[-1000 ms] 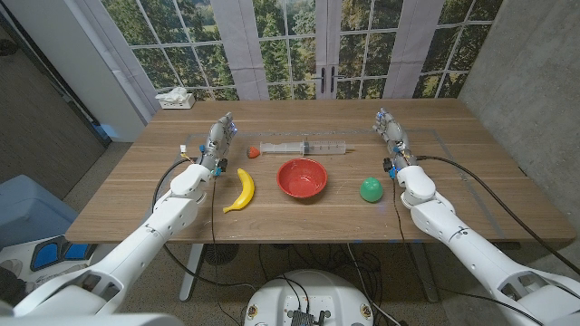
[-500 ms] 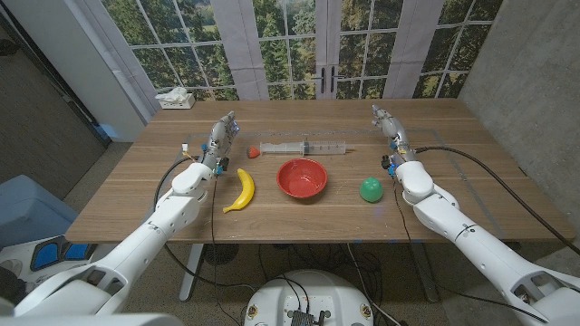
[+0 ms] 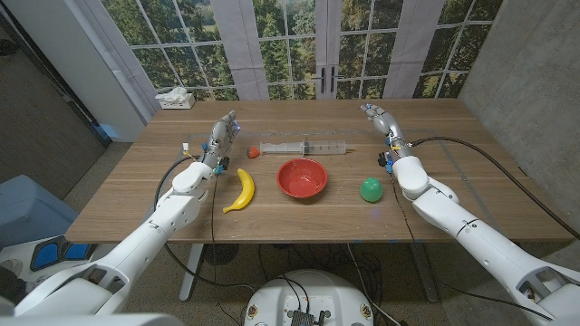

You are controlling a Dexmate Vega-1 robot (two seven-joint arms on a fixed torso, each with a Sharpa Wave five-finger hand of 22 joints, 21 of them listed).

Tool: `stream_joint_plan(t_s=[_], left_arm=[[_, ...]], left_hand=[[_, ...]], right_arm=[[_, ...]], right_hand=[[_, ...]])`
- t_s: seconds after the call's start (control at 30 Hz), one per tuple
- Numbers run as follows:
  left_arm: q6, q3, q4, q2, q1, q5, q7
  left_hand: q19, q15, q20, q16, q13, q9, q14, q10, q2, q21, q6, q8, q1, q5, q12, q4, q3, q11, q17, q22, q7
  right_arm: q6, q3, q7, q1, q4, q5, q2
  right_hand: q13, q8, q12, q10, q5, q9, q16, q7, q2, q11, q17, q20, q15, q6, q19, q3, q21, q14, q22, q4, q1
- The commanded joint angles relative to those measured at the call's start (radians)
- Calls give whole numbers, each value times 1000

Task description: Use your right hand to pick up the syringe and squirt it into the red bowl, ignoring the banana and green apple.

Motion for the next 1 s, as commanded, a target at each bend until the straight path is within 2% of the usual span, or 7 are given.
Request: stream_joint_plan(t_s=[0.03, 0.17, 0.33, 0.4, 1.0], left_arm=[[-4, 0, 8, -4, -7, 2, 1], [-7, 1, 12, -7, -8, 2, 0], [1, 0, 1, -4, -4, 3, 8], [1, 1, 0, -2, -3, 5, 6], [2, -4, -13, 5, 9, 1, 11]], left_hand=[[-1, -89, -119, 2, 2, 5, -125, -63, 123, 2, 4, 2, 11, 5, 3, 0, 8, 5, 1, 2, -1], [0, -88, -119, 2, 2, 5, -124, -60, 124, 2, 5, 2, 11, 5, 4, 0, 10, 8, 1, 2, -1], [0, -88, -119, 2, 2, 5, -123, -58, 124, 2, 5, 2, 12, 6, 4, 0, 11, 8, 1, 2, -2], [2, -89, -107, 2, 2, 5, -120, -57, 123, 3, 7, 1, 13, 7, 4, -1, 12, 8, 1, 2, -2], [7, -87, -107, 1, 2, 5, -115, -49, 118, 3, 13, 2, 14, 8, 5, -3, 16, 12, 0, 2, 1]], right_arm=[[-87, -37, -1, 26, -52, -91, -24], [-121, -48, 6, 32, -72, -115, -33], [-212, -65, 52, 47, -116, -126, -51], [-240, -76, 61, 55, -125, -141, -55], [-344, -147, 144, 111, -167, -226, -84]], right_hand=[[1, 9, 1, 9, 8, 3, -3, -3, -5, 0, -1, 0, -2, 11, 11, 3, -3, 7, 2, -11, 18], [1, 11, 0, 11, 14, 3, -3, -10, -2, -3, -6, -2, -5, 19, 11, 12, -4, 9, 2, -26, 37], [1, 11, 0, 15, 19, 3, -2, -24, 1, -6, -11, -3, -8, 23, 16, 19, -3, 15, 2, -36, 53], [1, 11, 0, 16, 19, 4, -2, -25, 1, -9, -12, -4, -10, 25, 17, 20, -3, 14, 3, -37, 55], [2, 12, -2, 17, 24, 5, 3, -35, 5, -15, -15, -10, -19, 36, 24, 23, -2, 19, 4, -39, 69]])
